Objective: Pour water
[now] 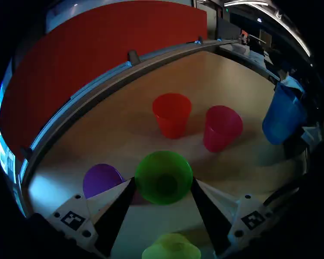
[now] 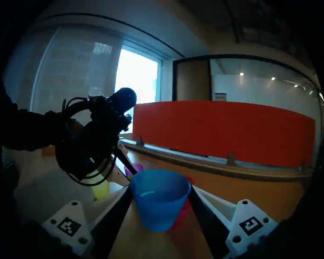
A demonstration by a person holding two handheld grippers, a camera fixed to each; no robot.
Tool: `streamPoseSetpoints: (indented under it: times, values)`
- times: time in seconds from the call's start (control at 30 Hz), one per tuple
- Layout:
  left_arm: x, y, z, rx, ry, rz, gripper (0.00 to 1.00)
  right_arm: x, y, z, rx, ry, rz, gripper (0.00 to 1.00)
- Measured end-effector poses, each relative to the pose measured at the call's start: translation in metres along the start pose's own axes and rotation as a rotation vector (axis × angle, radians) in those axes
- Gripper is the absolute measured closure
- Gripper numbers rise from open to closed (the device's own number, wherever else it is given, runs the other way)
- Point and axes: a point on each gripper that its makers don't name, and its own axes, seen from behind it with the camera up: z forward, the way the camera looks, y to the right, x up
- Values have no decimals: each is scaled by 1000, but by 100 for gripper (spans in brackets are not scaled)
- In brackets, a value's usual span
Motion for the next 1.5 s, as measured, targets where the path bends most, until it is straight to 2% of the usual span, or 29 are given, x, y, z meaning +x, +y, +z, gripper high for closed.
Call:
streamPoseSetpoints:
  times: [0.4,0.87,1.1,1.5]
  values:
    - [7,-6,6,17,26,-16,10,-4,1,2,0,-6,1,9]
    - [15,-2,-2,3,56,-9,12,-7,-1,1,0,-9,0,9]
    - [26,2,-28,12,117,6,12,-3,-4,-4,-8,-6,0,9]
    - [29,19,-91,50,275,5,12,9,-27,-24,-21,-10,-9,9]
